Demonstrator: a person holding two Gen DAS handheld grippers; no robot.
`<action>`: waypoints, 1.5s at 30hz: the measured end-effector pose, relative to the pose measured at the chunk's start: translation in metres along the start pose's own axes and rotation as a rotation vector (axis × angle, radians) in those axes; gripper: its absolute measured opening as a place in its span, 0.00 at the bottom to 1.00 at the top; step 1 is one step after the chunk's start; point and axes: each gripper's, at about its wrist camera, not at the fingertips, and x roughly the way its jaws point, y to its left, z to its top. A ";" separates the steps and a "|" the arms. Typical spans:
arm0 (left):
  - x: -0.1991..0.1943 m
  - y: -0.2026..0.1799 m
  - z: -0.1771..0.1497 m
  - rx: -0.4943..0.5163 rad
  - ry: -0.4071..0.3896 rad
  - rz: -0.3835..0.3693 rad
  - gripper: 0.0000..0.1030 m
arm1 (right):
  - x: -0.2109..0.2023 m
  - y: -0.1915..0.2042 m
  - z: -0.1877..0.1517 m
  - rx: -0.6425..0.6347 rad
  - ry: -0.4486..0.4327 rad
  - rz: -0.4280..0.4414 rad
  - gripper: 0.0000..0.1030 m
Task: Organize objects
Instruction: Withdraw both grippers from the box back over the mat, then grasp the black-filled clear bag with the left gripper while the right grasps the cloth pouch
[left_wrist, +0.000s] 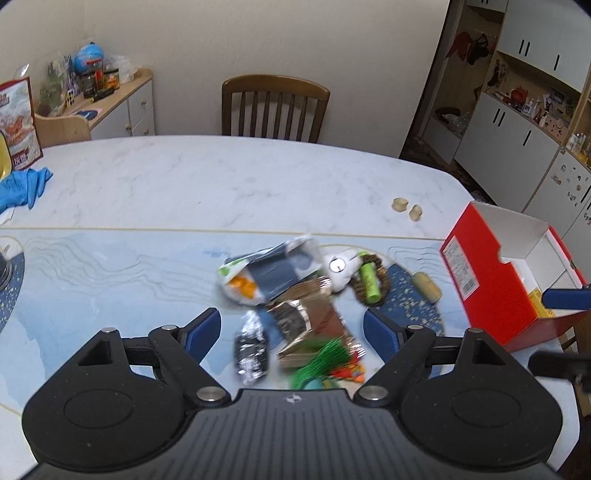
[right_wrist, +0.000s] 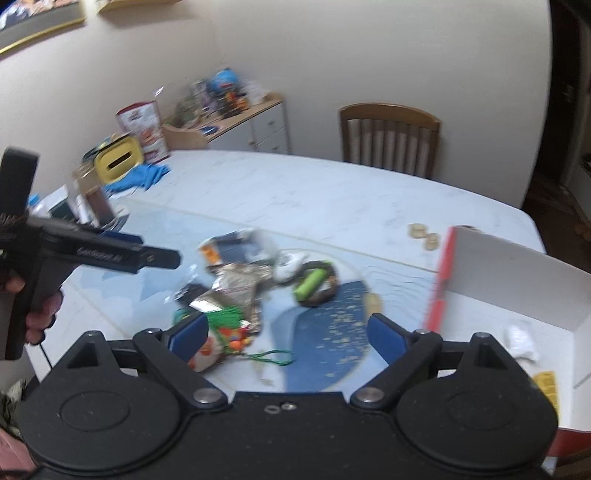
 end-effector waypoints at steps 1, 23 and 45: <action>0.001 0.004 -0.001 -0.001 0.001 -0.002 0.91 | 0.005 0.007 0.000 -0.010 0.009 0.004 0.90; 0.066 0.065 -0.025 -0.028 0.051 0.014 1.00 | 0.101 0.089 -0.019 -0.107 0.166 0.000 0.89; 0.109 0.064 -0.030 -0.009 0.075 0.057 0.99 | 0.147 0.105 -0.029 -0.109 0.216 -0.043 0.80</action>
